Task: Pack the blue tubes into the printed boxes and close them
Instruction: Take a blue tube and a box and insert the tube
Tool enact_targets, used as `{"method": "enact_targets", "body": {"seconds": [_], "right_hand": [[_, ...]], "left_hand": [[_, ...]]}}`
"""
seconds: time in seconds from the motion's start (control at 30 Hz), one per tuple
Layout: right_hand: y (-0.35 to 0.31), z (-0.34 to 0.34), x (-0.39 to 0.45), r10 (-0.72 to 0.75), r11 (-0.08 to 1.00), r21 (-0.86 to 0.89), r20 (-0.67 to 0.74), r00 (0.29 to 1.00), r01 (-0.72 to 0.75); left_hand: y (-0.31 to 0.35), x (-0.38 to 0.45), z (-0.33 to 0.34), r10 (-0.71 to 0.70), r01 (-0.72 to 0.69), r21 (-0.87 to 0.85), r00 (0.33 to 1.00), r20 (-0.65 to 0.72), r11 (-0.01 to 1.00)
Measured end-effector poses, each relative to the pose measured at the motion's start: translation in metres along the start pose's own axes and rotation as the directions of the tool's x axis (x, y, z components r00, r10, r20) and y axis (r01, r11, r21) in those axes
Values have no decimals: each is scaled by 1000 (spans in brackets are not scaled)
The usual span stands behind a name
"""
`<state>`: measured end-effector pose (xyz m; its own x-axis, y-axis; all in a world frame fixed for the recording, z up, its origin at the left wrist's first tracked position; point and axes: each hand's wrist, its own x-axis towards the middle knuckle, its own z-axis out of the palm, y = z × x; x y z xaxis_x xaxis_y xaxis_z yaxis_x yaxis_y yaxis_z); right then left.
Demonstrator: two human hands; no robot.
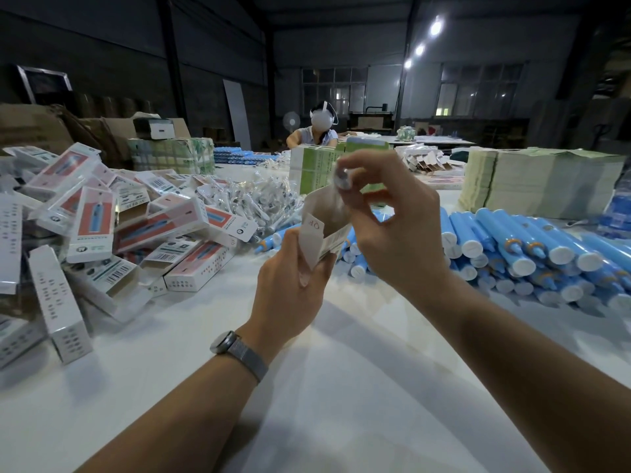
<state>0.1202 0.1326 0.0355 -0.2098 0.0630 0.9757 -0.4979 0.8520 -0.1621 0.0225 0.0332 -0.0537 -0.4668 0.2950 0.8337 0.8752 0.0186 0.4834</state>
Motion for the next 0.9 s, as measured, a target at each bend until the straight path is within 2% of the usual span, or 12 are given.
{"method": "enact_targets", "body": {"seconds": [0.1,0.17,0.37,0.47,0.53,0.67,0.9], "right_hand": [[6,1,-5,-134,969,-195,85,987,149],[9,3,-7,-166,940,-284,109,980,191],[20,1,-13,-45,929,-357,161,986,101],[22,0,-16,41,961,-277,184,982,12],[22,1,-16,148,983,-141,216,965,-119],[22,2,-17,353,903,130,317,880,-409],[25,4,-18,426,847,216,273,863,-486]], "left_hand": [[0,0,2,-4,4,-12,1000,-1,1000],[-2,1,1,-19,18,-28,1000,-19,999],[-6,0,3,-35,33,-103,999,-14,994],[-6,1,4,-25,24,-215,1000,1,976],[-6,2,4,13,-11,-315,1000,5,949],[-4,4,2,41,-40,-358,999,-4,933],[2,5,-3,8,0,-380,1000,20,925]]}}
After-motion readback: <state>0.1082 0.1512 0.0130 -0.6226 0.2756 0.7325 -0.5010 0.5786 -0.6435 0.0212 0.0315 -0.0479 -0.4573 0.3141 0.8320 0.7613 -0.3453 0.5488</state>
